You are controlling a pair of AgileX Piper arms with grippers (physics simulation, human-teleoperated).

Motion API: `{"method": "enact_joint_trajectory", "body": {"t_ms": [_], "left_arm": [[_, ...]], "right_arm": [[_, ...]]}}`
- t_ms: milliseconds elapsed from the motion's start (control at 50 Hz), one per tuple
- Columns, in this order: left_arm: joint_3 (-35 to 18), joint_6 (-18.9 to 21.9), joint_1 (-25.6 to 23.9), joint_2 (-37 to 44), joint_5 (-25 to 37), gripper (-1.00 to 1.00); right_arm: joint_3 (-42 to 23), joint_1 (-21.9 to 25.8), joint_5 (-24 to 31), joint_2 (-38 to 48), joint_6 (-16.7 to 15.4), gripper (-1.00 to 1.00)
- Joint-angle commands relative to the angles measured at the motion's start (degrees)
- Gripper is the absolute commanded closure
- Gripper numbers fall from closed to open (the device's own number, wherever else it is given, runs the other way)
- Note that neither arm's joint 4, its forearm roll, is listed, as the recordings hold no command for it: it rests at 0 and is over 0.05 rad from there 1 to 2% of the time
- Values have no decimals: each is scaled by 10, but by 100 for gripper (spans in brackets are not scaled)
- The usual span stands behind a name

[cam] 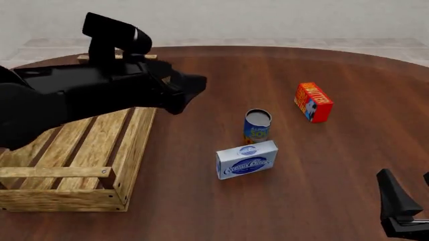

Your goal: Pick up the cream cheese and put it in the tray.

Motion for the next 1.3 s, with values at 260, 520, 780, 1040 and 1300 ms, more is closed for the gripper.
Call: {"method": "enact_joint_trajectory", "body": {"t_ms": [260, 520, 780, 1040, 1300], "left_arm": [[-74, 43, -57, 95, 41, -100], [-83, 54, -71, 121, 48, -100], [-93, 65, -73, 156, 64, -100], [-126, 103, -52, 197, 76, -100], [-156, 110, -64, 238, 99, -100]], "right_arm": [[0, -2, 0, 2, 1, -100], [0, -2, -1, 3, 2, -100], [0, -2, -1, 3, 1, -100], [0, -2, -1, 3, 1, -100], [0, -2, -1, 3, 0, -100]]}}
